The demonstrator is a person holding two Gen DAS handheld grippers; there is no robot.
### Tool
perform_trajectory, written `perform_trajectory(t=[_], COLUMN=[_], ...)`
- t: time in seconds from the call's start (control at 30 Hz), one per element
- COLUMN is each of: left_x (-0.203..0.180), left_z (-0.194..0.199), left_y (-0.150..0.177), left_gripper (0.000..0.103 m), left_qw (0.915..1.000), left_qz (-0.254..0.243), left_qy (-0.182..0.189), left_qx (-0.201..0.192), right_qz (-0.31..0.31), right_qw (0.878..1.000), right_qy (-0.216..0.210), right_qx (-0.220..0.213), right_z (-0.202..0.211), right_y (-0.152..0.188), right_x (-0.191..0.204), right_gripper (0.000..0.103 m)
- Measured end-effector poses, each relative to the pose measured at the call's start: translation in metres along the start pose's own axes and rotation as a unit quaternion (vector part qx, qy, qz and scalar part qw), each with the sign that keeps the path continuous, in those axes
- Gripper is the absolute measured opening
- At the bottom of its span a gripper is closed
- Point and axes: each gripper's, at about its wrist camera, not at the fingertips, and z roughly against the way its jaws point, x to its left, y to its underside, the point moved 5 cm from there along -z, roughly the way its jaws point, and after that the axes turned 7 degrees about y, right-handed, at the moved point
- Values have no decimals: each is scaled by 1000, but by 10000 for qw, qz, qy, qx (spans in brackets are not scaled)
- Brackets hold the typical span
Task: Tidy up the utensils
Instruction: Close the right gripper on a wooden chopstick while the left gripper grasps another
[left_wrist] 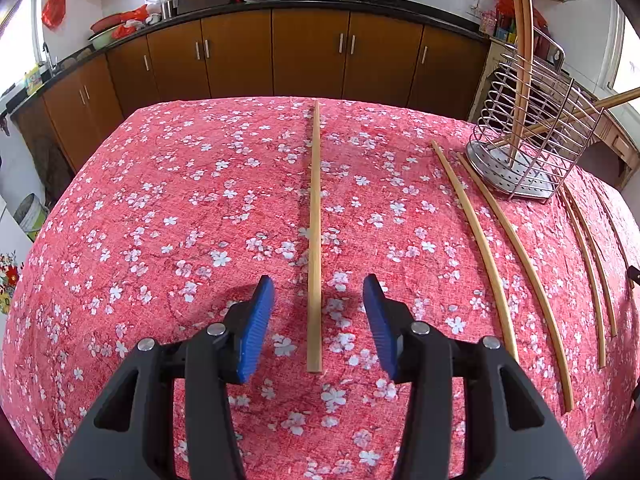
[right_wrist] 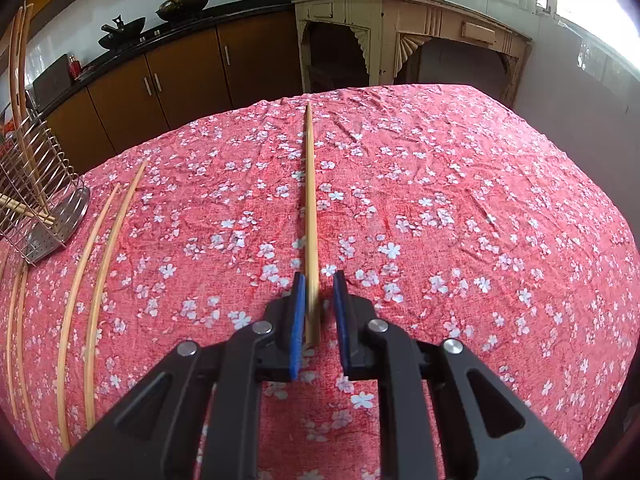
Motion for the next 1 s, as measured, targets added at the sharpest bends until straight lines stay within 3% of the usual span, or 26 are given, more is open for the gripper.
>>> perform_trajectory(t=[0.13,0.5,0.57,0.63,0.93,1.0], left_x=[-3,-10,-12,-11,-12,-12], left_z=[2,26,28,29,19,17], left_y=[4,34,37,37,25,22], left_gripper=[47,47,44,35,32,24], left_qw=[9998,9997,9997,9998,9996,9995], left_qz=[-117,-226,-235,-197,-276,-294], left_qy=[-145,97,101,94,-81,-127], left_qx=[39,66,62,48,68,71], right_qz=[64,235,228,224,226,221], right_qw=[10000,9997,9997,9997,9997,9997], right_qy=[-52,-35,-46,-75,-80,-89], right_qx=[-3,-16,-17,-15,-11,-10], right_z=[4,15,16,16,16,16], right_y=[5,17,18,19,18,18], right_x=[-1,2,2,3,2,2], right_gripper=[16,16,15,10,10,10])
